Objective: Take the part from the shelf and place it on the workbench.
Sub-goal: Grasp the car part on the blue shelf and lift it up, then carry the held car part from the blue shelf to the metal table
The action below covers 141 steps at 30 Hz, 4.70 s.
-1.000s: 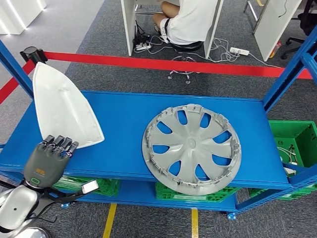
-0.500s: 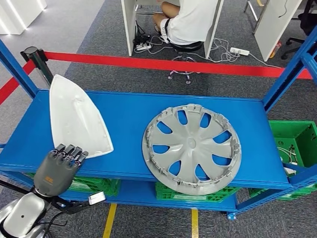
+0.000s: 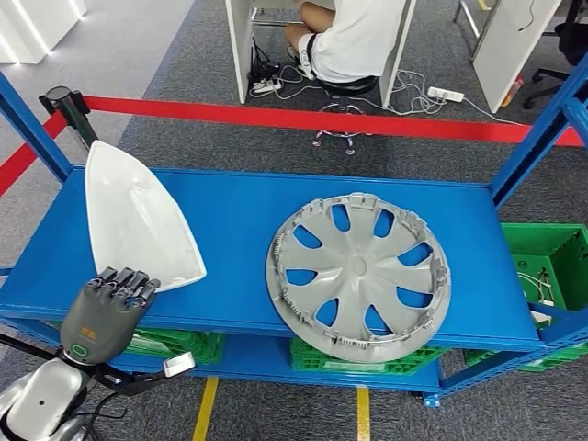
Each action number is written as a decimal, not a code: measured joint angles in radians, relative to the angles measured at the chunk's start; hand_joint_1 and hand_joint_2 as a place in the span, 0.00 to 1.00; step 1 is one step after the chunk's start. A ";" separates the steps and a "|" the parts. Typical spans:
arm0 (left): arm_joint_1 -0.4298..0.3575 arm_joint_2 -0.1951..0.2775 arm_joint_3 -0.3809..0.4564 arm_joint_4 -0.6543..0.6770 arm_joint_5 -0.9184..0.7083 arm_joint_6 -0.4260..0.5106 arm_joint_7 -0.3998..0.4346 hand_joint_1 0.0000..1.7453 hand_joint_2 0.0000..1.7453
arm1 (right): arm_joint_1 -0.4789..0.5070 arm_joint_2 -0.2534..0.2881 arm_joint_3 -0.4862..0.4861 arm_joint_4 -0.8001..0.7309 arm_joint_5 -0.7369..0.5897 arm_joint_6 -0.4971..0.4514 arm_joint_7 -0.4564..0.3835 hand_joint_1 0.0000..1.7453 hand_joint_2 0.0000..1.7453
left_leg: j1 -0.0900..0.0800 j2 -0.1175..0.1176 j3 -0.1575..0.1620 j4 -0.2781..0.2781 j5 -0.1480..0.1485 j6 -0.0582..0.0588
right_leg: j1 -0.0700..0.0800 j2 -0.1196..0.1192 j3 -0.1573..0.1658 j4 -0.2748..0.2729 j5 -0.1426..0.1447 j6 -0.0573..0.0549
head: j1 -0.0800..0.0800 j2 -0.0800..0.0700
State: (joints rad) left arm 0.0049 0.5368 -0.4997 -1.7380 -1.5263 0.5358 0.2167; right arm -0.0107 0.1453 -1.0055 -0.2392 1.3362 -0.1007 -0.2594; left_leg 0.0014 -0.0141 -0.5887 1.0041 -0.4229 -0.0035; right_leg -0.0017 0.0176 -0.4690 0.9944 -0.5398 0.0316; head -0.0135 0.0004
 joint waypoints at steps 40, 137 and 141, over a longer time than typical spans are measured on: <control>0.014 -0.039 0.021 0.011 0.000 -0.017 -0.019 0.86 1.00 | 0.003 0.000 -0.023 0.002 0.006 0.080 -0.013 0.00 0.00 | -0.001 0.014 0.038 -0.033 -0.011 0.018 | -0.006 -0.011 -0.255 0.300 -0.022 0.024 | 0.011 0.000; 0.558 0.020 0.491 -0.140 0.159 0.108 -0.154 0.86 1.00 | -0.022 0.111 0.022 0.034 0.113 -0.049 0.030 0.00 0.00 | -0.002 -0.086 0.015 -0.037 0.018 -0.003 | 0.003 0.036 -0.079 0.089 0.021 -0.022 | -0.004 0.000; 0.552 0.009 0.492 -0.163 0.142 0.085 -0.156 0.86 1.00 | -0.022 0.111 0.022 0.036 0.107 -0.047 0.014 0.00 0.00 | 0.004 -0.134 0.000 -0.035 0.029 -0.025 | 0.006 0.048 -0.046 0.013 0.038 -0.029 | -0.005 0.000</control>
State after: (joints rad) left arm 0.5571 0.5458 -0.0080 -1.9006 -1.3843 0.6204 0.0610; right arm -0.0328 0.2562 -0.9833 -0.2033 1.4430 -0.1482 -0.2454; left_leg 0.0052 -0.1477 -0.5890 0.9691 -0.3935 -0.0289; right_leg 0.0039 0.0652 -0.5150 1.0071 -0.5019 0.0023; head -0.0181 0.0004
